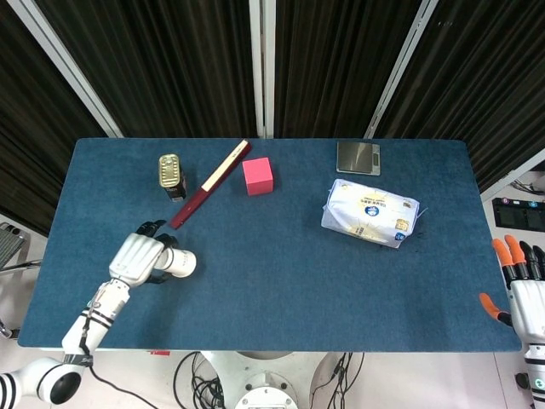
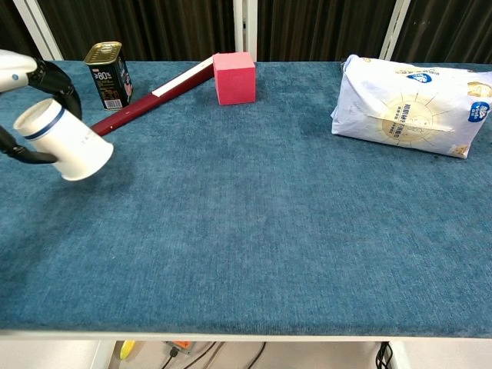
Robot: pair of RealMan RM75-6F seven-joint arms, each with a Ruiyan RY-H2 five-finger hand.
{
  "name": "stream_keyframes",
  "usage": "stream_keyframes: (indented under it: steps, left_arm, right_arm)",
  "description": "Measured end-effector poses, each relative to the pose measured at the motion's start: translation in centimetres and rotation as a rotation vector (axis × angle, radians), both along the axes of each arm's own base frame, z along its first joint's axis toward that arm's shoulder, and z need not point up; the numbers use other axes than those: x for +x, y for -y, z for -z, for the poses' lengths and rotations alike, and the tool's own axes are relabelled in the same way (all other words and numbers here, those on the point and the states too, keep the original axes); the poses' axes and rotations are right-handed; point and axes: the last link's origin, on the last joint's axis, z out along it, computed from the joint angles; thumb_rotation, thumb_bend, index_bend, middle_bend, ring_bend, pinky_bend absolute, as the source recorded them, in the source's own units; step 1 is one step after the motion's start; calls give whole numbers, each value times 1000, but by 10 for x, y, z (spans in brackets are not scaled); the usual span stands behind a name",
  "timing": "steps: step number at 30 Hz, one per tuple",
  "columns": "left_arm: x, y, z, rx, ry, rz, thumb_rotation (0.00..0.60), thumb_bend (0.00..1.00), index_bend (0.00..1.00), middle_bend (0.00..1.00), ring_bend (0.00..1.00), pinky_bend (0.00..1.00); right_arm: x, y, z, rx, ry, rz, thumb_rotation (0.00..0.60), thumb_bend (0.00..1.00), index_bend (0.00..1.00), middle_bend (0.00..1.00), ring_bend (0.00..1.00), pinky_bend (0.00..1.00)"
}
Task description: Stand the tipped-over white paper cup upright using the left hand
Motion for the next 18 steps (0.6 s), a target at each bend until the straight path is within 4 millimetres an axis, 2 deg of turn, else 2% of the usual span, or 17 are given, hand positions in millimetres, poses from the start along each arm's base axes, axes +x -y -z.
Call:
stream_keyframes:
  steps: [5, 9, 12, 18]
  left_arm:
    - [-2, 0, 11, -97, 354, -122, 600, 204, 393, 401, 109, 194]
    - [-12, -2, 26, -171, 613, -192, 600, 203, 388, 398, 108, 179]
    - [-26, -6, 39, -184, 696, -196, 600, 202, 388, 398, 108, 171]
    - [-46, -4, 68, -183, 717, -155, 600, 200, 377, 383, 100, 157]
  right_arm:
    - [1, 0, 1, 10, 13, -4, 600, 176, 0, 0, 0, 0]
    - [0, 0, 0, 19, 47, -5, 600, 176, 0, 0, 0, 0]
    - [0, 1, -1, 24, 53, -5, 600, 176, 0, 0, 0, 0]
    - [-2, 1, 1, 49, 83, -2, 600, 176, 0, 0, 0, 0]
